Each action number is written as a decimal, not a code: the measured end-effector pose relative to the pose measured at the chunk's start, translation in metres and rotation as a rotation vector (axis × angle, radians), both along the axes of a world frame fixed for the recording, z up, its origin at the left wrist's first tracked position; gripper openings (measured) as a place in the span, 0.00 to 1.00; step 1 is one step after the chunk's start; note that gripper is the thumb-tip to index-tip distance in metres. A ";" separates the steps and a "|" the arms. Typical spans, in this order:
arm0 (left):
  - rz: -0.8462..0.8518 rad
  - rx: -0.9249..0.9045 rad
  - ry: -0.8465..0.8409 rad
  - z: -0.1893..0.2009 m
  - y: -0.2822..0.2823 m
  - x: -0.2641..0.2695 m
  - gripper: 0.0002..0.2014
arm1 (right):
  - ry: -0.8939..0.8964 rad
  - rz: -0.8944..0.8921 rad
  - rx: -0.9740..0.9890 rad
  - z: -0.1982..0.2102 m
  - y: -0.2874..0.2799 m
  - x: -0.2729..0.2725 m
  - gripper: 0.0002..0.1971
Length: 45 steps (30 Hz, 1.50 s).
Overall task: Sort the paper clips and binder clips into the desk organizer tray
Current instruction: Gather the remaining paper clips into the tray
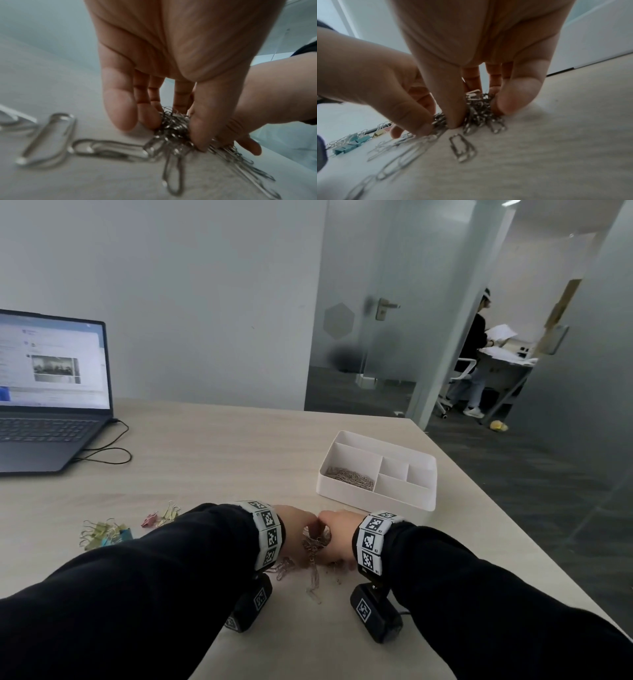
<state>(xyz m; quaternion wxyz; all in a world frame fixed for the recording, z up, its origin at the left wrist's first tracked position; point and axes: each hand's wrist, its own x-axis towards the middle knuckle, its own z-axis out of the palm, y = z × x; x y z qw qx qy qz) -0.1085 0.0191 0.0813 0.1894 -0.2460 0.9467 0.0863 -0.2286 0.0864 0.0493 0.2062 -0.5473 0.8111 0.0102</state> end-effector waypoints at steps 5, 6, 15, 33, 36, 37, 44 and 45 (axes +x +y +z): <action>-0.007 0.002 -0.021 -0.001 -0.001 -0.007 0.17 | -0.018 -0.008 0.007 0.001 -0.003 0.002 0.20; -0.002 0.022 -0.005 -0.002 -0.003 -0.007 0.18 | -0.027 -0.012 0.002 0.001 -0.004 0.002 0.19; 0.133 0.205 0.159 -0.015 -0.022 -0.014 0.17 | -0.098 -0.061 -0.028 -0.003 -0.007 -0.005 0.19; 0.315 0.524 0.247 -0.031 -0.072 -0.027 0.06 | -0.618 -0.399 -0.340 0.015 -0.013 -0.058 0.10; 0.318 0.541 0.264 -0.030 -0.075 -0.028 0.06 | -0.659 -0.477 -0.457 0.030 -0.029 -0.076 0.10; 0.318 0.554 0.277 -0.029 -0.076 -0.029 0.06 | -0.638 -0.501 -0.485 0.034 -0.035 -0.082 0.09; 0.300 0.676 0.357 -0.020 -0.078 -0.037 0.06 | -0.031 -0.354 -0.354 0.041 -0.064 -0.101 0.07; 0.301 0.687 0.380 -0.018 -0.079 -0.039 0.06 | 0.009 -0.324 -0.330 0.039 -0.066 -0.101 0.08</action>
